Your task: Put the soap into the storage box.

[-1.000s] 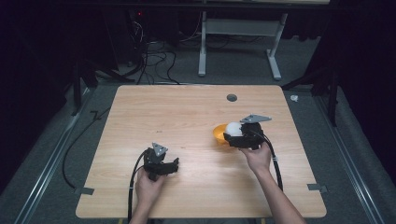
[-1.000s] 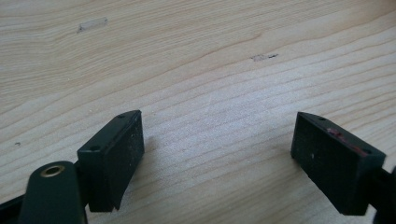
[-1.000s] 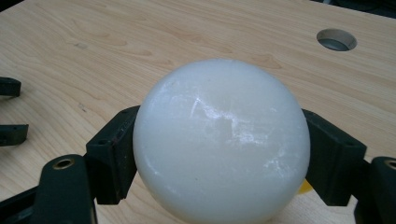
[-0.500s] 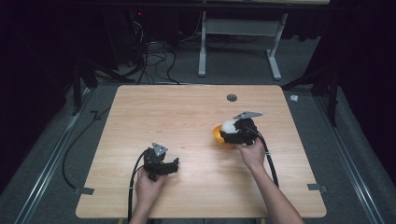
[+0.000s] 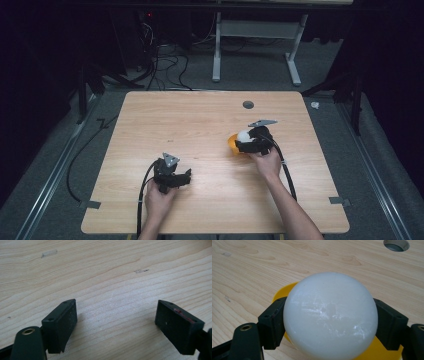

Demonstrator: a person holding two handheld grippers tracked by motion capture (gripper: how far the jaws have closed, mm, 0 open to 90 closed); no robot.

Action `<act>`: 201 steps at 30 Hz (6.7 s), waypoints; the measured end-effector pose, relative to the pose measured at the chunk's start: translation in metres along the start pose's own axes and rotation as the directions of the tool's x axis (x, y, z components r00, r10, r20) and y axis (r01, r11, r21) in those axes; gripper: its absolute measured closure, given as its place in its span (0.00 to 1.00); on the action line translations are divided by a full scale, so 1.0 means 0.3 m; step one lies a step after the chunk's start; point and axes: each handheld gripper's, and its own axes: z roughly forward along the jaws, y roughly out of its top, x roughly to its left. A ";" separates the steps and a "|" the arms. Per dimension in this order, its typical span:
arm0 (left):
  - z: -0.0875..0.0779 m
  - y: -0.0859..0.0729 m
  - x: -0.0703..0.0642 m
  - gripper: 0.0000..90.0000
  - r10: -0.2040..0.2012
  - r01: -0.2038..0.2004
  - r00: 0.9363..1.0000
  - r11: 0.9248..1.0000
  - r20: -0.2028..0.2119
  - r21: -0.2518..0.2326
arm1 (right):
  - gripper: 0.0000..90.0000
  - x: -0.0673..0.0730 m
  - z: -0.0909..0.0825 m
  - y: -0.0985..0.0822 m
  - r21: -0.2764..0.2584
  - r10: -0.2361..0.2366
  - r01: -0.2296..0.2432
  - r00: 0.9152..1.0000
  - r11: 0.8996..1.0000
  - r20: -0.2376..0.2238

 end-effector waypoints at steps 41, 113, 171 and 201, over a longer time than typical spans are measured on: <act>0.000 0.000 -0.001 0.21 0.001 -0.001 1.000 1.000 -0.004 0.000 | 0.26 -0.016 -0.060 0.015 -0.075 0.025 -0.025 1.000 0.997 -0.002; 0.000 -0.001 -0.003 0.21 0.001 -0.001 1.000 1.000 -0.006 -0.001 | 0.31 -0.147 -0.349 -0.105 -0.177 0.086 -0.072 0.993 0.982 0.076; -0.001 -0.002 -0.004 0.20 0.003 -0.003 1.000 1.000 -0.005 -0.001 | 0.32 -0.152 -0.458 -0.301 -0.238 0.164 -0.147 0.985 0.960 0.050; -0.001 -0.002 -0.004 0.20 0.003 -0.003 1.000 1.000 -0.005 -0.001 | 0.33 -0.113 -0.428 -0.394 -0.202 0.184 -0.177 0.983 0.963 0.019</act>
